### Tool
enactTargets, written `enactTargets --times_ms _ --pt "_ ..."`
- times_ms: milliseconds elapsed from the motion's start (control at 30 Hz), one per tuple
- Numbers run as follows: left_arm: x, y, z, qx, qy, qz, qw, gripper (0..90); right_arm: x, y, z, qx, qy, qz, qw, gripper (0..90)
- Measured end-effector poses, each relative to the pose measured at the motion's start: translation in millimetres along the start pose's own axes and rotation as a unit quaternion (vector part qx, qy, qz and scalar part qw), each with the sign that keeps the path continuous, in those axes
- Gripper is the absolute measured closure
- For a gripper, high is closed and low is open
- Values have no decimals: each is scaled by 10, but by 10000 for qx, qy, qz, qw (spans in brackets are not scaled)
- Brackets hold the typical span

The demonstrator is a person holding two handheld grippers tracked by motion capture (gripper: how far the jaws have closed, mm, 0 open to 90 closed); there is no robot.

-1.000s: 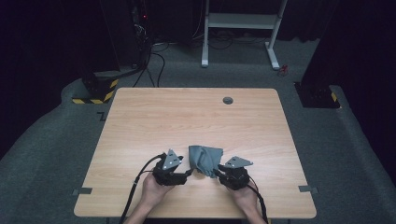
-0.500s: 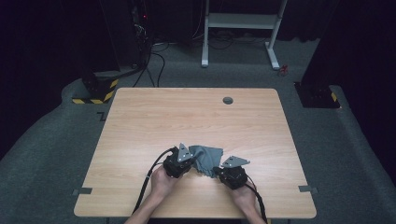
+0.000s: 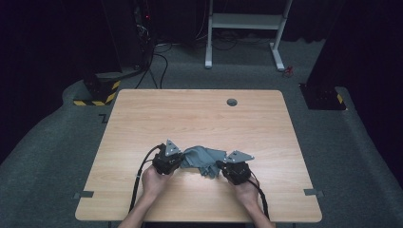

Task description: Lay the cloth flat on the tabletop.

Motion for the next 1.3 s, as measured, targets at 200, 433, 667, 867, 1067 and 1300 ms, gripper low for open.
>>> enactTargets --times_ms 200,433,667,867,1067,1300 --pt "27 -58 -99 96 290 -68 9995 681 -34 -24 81 162 9 48 9999 774" --pt "-96 -60 -264 3 675 120 9976 621 -288 -142 149 213 -201 218 9993 708" --pt "-279 134 -212 166 739 591 9954 573 -409 -62 239 106 -528 327 9980 712" --pt "-263 175 -162 68 574 548 9968 728 -390 -44 233 101 -618 345 9974 894" --pt "-239 131 -155 51 580 478 9972 880 -326 -106 162 140 -447 243 9986 897" --pt "-198 -34 -67 110 441 286 9986 887 -154 -213 1 120 -161 -13 9998 899"
Point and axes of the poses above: each handheld gripper's, and its own axes: y roughly forward along the jaws, x roughly out of its top, z roughly to its left, the point moved 10 cm from there along y, roughly forward along the jaws, and after that the axes turned 15 degrees about -x, right-handed, at the moved point
